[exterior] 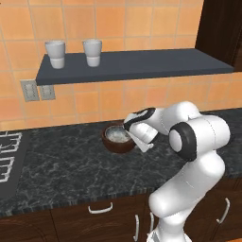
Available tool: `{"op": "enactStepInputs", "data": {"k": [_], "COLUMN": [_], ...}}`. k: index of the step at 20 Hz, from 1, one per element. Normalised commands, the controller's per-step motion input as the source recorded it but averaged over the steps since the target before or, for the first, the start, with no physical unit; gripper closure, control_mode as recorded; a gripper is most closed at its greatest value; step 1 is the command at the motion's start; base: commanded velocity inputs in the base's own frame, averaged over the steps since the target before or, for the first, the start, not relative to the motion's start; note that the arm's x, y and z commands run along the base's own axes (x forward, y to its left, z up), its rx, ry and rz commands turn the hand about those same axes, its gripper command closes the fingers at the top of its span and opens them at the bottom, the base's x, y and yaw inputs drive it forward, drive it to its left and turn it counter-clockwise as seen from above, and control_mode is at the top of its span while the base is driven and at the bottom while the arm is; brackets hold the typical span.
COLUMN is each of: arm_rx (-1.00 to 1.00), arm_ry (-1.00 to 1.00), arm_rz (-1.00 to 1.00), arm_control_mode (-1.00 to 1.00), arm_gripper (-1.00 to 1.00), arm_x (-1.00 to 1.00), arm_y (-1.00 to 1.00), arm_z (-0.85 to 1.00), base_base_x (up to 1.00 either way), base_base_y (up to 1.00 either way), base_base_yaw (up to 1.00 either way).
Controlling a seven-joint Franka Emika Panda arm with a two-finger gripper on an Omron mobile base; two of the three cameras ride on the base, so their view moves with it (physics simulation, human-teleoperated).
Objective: Pick up the bowls on the counter and stack them on top of one another in the open cabinet. Place the smaller bowl on top of the larger bowl.
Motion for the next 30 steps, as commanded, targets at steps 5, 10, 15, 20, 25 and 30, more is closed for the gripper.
{"op": "enactStepInputs", "data": {"k": [5,10,15,20,25,30], "arm_rx": [0.00,0.07,0.01,0.00,0.00,0.00], "arm_ry": [0.00,-0.04,-0.08,0.00,0.00,0.00], "arm_rz": [0.02,0.00,0.01,0.02,0.02,0.01], "arm_control_mode": [-1.00,-1.00,-1.00,-1.00,-1.00,-1.00], "arm_gripper": [1.00,1.00,1.00,1.00,1.00,1.00], "arm_x": [-0.02,-0.54,-0.85,-0.39,-0.37,-0.61], "arm_y": [0.11,-0.02,-0.08,-0.01,0.00,0.01], "arm_z": [-0.24,0.48,1.00,1.00,1.00,1.00], "base_base_x": [0.00,0.00,0.00,0.00,0.00,0.00], "base_base_y": [0.00,0.00,0.00,0.00,0.00,0.00], "base_base_yaw": [0.00,0.00,0.00,0.00,0.00,0.00]}}
